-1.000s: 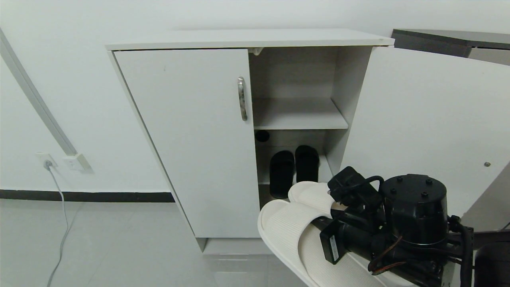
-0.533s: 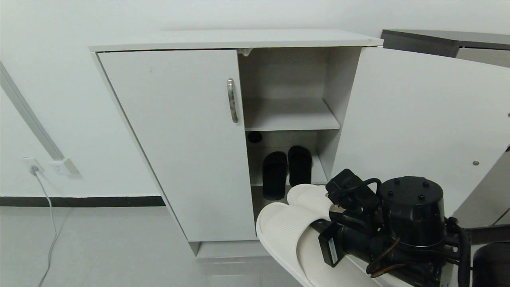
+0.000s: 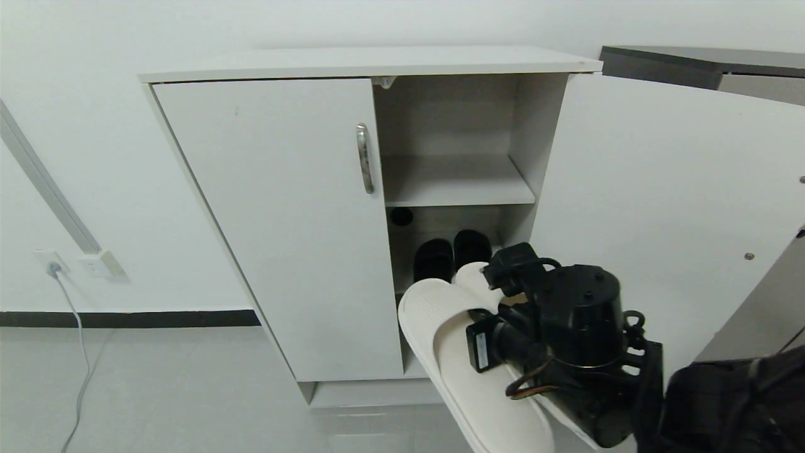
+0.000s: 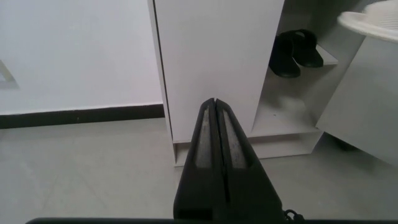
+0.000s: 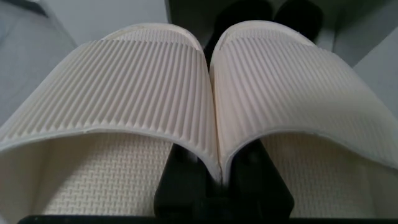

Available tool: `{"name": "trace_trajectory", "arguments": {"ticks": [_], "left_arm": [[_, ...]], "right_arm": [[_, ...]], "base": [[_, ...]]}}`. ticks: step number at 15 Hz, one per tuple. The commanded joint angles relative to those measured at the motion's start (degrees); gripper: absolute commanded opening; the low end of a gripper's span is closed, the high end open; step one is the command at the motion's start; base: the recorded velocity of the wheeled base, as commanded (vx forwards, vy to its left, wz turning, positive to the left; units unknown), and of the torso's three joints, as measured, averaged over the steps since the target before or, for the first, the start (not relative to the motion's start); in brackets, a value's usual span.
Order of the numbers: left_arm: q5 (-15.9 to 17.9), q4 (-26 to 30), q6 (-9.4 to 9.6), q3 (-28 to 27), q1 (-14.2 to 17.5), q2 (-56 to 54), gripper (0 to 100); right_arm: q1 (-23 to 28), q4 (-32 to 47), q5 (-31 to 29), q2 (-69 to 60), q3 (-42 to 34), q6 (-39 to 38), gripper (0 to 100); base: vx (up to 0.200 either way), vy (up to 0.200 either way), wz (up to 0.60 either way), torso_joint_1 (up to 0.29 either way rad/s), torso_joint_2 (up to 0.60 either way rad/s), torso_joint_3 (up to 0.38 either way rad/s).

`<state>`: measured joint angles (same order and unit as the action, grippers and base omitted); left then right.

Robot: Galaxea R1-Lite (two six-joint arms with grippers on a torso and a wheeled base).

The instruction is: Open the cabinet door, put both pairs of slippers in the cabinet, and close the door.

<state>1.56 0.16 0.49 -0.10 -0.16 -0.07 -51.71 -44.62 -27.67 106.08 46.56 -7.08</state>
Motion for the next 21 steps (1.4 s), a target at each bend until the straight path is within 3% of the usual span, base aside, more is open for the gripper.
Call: {"name": "trace_trajectory", "arguments": {"ticks": [1,7,13,21], "left_arm": [[0.0,-0.1,0.04,0.0,0.0,0.1,0],[0.0,0.0,0.04,0.0,0.0,0.1,0],[0.0,0.0,-0.05,0.0,0.0,0.1,0],[0.0,0.0,-0.05,0.0,0.0,0.1,0]], "right_arm": [[-0.7,2.3,-7.9,8.8,7.4,-1.6,0],[-0.9,20.3,-20.0,8.4,26.2,-3.1,0],[-1.1,20.4,-22.6,7.4,34.2,2.5,0],[-0.7,20.4,-22.5,7.9,34.3,2.3,0]], "base": [[0.000,0.000,0.00,0.000,0.00,0.000],[0.000,0.000,0.00,0.000,0.00,0.000],[0.000,0.000,0.00,0.000,0.00,0.000],[0.000,0.000,0.00,0.000,0.00,0.000]]}}
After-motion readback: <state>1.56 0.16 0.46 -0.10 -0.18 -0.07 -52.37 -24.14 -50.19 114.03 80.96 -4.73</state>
